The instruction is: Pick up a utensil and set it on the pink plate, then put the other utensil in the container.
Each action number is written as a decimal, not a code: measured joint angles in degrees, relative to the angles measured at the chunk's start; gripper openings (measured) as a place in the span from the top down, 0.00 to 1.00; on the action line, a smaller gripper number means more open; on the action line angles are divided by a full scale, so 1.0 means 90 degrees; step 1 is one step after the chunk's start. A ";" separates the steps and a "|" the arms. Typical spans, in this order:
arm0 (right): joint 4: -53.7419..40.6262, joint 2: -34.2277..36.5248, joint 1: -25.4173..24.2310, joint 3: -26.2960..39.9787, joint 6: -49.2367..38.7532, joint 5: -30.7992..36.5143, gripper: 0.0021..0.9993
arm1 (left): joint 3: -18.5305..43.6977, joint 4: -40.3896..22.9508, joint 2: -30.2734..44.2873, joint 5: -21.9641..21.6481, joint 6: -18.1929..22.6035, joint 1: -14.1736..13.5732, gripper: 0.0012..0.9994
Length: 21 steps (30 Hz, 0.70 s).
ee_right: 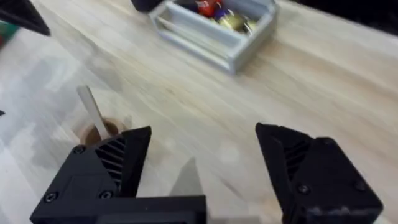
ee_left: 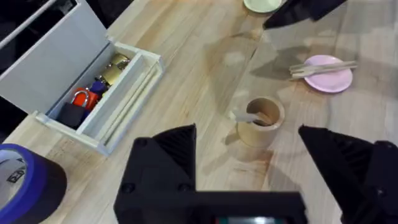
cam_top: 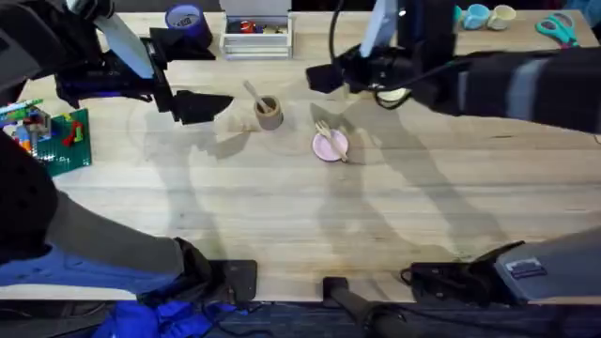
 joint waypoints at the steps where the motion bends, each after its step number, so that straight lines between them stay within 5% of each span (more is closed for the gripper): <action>1: -0.0377 -0.0187 -0.0047 0.0000 -0.0007 0.0085 0.00 | 0.0000 -0.0001 0.0000 -0.0001 0.0000 0.0000 0.01; 10: -0.3058 -0.1985 -0.0434 0.0000 -0.0051 0.0977 0.00 | 0.0000 -0.0001 0.0000 0.0001 0.0000 0.0000 0.01; 21: -0.4960 -0.3505 -0.0443 0.0000 0.0161 0.2138 0.00 | 0.0000 -0.0081 0.0000 0.0001 0.0000 0.0000 0.01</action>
